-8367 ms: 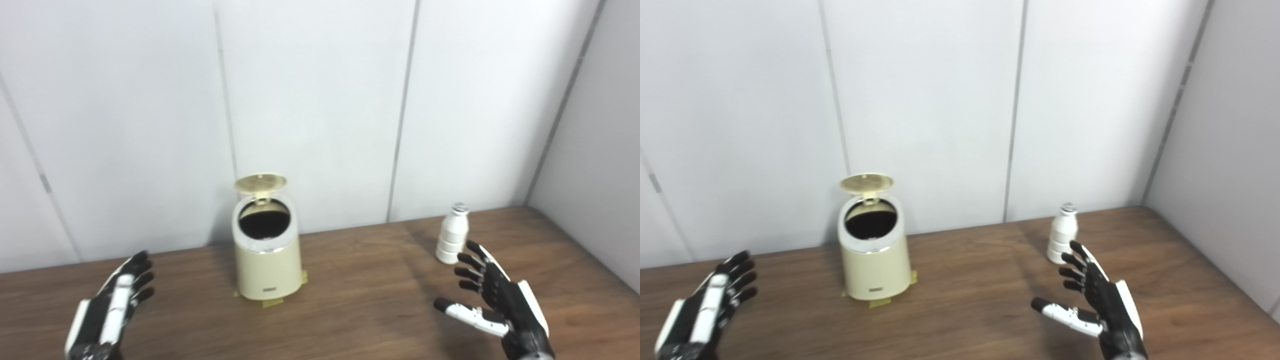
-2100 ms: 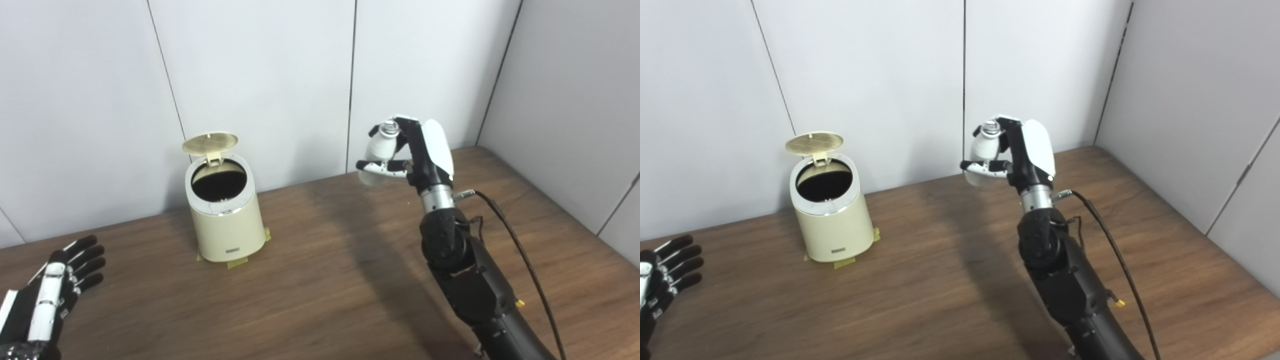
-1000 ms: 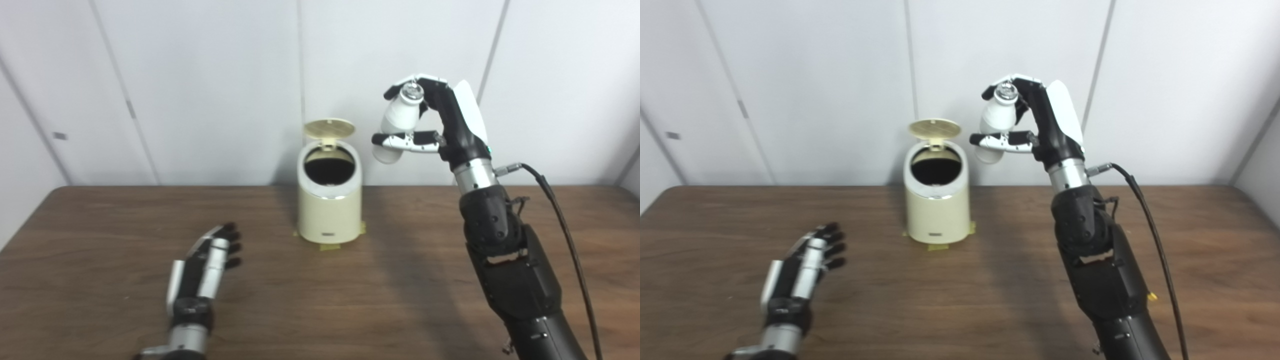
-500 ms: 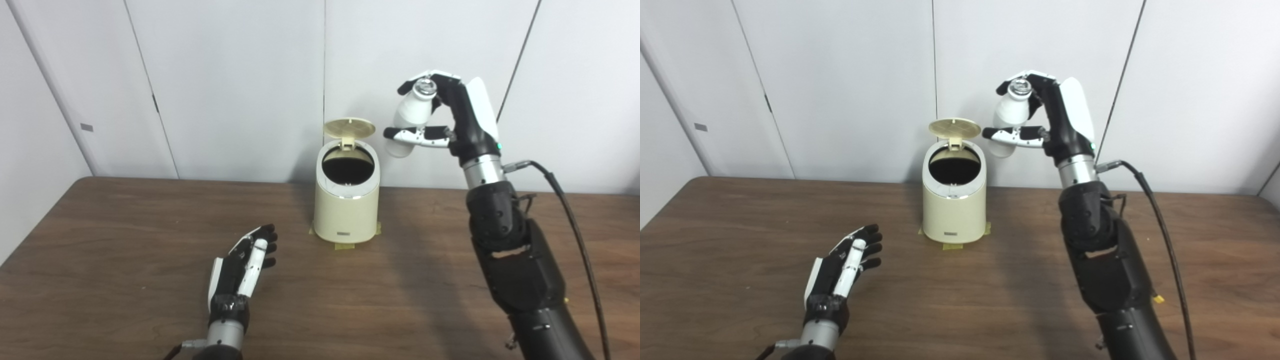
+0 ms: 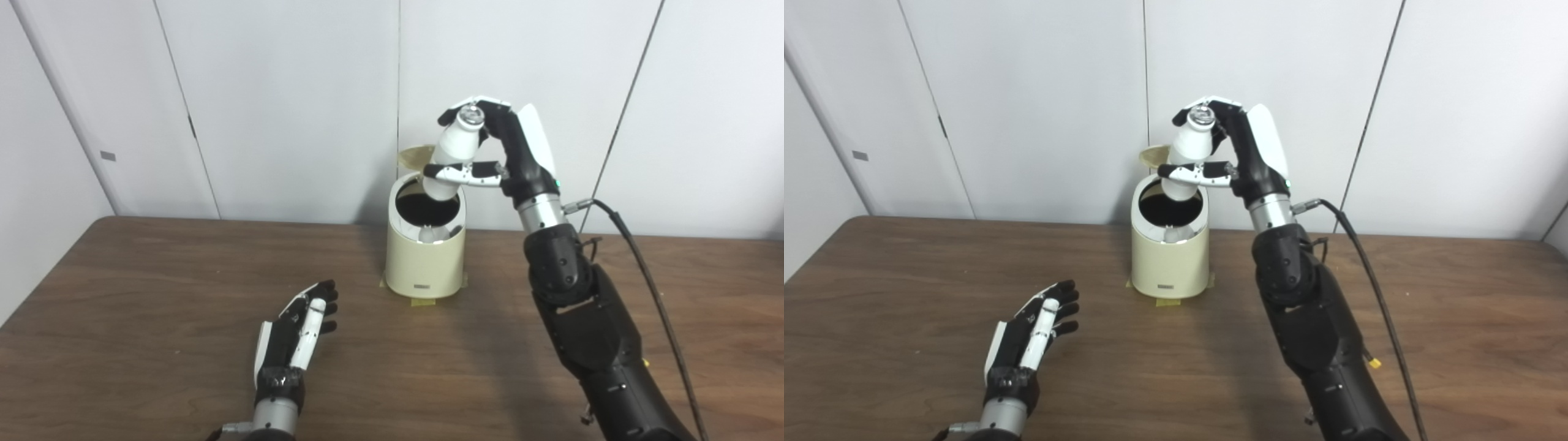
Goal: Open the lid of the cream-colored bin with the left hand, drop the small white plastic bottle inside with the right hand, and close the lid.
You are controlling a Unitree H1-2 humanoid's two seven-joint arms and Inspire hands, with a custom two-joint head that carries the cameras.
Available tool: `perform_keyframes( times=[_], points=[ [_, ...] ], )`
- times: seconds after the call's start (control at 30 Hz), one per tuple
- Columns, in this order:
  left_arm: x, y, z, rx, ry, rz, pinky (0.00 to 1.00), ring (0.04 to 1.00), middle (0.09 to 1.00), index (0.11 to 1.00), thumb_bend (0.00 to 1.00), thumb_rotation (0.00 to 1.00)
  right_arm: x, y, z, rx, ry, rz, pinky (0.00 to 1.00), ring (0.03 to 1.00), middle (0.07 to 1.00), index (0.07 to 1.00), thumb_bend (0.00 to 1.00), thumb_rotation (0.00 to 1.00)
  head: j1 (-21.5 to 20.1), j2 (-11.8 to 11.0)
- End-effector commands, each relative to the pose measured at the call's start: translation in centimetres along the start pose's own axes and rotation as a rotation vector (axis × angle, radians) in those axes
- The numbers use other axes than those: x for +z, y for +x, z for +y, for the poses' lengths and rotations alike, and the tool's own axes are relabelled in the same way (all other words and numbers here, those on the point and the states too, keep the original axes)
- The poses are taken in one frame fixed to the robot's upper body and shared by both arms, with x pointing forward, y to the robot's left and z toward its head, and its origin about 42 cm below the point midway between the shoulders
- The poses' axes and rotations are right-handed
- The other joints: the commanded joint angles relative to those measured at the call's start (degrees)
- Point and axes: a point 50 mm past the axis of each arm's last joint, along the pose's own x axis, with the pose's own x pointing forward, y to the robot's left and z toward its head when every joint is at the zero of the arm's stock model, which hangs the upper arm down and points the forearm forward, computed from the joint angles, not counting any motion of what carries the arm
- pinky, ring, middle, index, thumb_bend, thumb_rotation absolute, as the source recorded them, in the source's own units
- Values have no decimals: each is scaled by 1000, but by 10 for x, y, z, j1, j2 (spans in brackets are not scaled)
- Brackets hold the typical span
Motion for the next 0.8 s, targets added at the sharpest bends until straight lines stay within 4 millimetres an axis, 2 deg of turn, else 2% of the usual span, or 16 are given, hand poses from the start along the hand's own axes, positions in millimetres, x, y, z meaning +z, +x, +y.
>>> perform_keyframes(
  times=[0.0, 0.1, 0.37, 0.77],
  points=[
    [16, 3, -5, -8, -25, -72, 751, 800, 796, 807, 505, 758, 27, 23, -3, -42, 17, -110, 335, 389, 506, 521, 514, 0, -1, 1],
    [16, 3, -5, -5, -23, -71, 748, 796, 792, 805, 507, 754, 25, 21, 4, -36, 28, -104, 301, 409, 517, 528, 495, 0, -1, 1],
    [17, 3, -6, -8, -24, -73, 751, 801, 798, 804, 499, 747, 19, 17, 18, -40, 31, -103, 314, 417, 508, 529, 495, 0, 3, 1],
    [19, 2, -4, -9, -25, -80, 743, 793, 795, 801, 496, 754, 8, 10, 28, -60, -86, -169, 331, 406, 503, 521, 497, 0, -2, 0]
  ],
)
